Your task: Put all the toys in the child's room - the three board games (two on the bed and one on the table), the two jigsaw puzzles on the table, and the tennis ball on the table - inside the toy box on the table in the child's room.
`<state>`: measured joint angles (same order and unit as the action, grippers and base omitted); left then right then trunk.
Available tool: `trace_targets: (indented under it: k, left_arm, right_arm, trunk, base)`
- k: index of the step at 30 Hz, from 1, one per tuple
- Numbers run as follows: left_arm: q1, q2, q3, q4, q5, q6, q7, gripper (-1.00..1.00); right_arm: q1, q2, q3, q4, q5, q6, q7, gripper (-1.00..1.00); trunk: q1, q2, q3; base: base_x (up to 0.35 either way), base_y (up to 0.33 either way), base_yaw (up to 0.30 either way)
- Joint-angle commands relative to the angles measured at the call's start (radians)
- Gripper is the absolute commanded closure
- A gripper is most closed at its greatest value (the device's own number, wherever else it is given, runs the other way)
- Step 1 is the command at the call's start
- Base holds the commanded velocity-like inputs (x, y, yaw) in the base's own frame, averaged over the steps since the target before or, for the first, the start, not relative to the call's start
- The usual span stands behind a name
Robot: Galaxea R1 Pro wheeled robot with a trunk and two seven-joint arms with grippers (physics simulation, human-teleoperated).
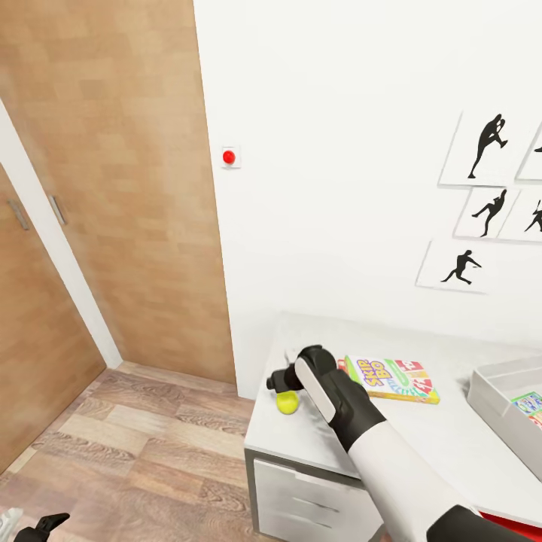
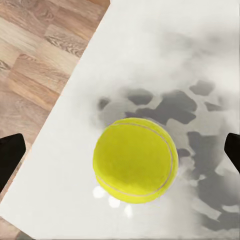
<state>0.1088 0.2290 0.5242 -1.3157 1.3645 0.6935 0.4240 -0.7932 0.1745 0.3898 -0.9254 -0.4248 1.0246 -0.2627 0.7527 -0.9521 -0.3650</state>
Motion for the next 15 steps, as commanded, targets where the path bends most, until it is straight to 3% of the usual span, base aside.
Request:
trace_targets:
  k: [1, 15]
  left_arm:
    - [0.0, 0.0, 0.001, -0.002, 0.01, 0.002, 0.01, -1.0]
    - [0.0, 0.001, 0.002, -0.002, 0.01, 0.001, 0.009, -1.0]
  right_arm:
    - [-0.001, 0.0, 0.002, 0.013, -0.011, 0.002, -0.01, -1.0]
    - [-0.001, 0.0, 0.001, 0.075, -0.01, -0.011, -0.012, -1.0]
  trunk:
    - [0.0, -0.001, -0.001]
    - [0.0, -0.001, -0.001]
  base:
    - [0.0, 0.0, 0.0]
    - [0.0, 0.0, 0.0]
